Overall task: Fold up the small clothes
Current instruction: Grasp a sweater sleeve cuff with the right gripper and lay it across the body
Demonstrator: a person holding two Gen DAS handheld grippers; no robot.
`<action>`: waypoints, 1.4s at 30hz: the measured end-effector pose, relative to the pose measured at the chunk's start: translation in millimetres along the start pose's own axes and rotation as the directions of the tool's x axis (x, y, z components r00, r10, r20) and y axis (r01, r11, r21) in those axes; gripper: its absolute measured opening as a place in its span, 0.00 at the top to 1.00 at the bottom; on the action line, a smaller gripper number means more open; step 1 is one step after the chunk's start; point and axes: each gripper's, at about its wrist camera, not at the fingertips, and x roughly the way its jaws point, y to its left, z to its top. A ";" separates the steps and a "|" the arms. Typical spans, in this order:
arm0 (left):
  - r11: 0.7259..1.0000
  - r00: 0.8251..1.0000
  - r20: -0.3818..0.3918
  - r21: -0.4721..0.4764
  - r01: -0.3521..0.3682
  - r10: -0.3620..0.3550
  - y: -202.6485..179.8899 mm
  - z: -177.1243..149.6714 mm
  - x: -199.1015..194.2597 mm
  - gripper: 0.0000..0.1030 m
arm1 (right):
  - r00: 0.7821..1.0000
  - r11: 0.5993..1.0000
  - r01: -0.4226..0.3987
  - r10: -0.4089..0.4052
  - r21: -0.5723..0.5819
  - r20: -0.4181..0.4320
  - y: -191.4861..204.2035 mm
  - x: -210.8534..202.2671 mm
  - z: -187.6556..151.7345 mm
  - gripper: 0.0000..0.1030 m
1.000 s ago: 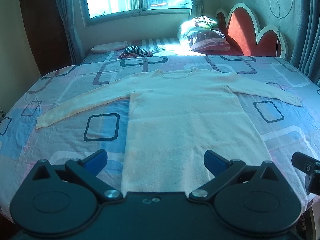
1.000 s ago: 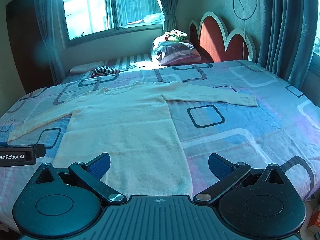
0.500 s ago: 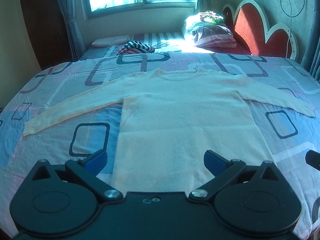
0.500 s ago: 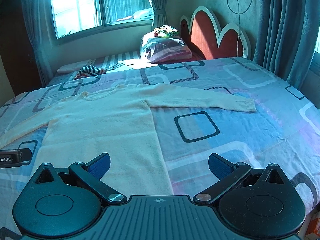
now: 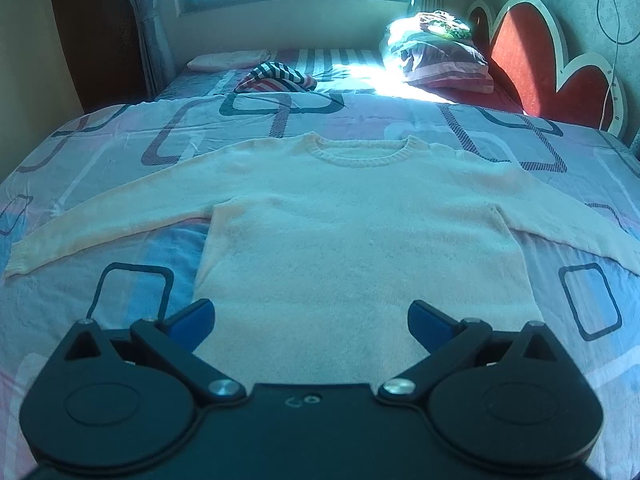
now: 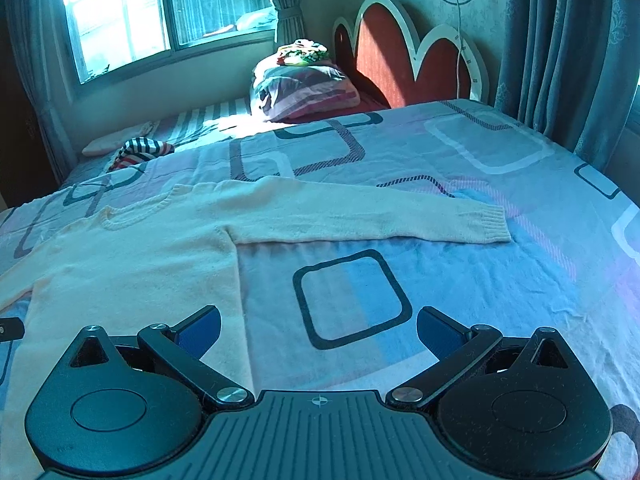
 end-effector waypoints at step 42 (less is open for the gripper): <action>0.999 0.999 -0.050 0.044 0.012 -0.010 -20.2 61.1 135.2 0.27 | 0.986 0.936 0.154 -0.167 0.317 0.014 -155.6 170.1 85.4 0.93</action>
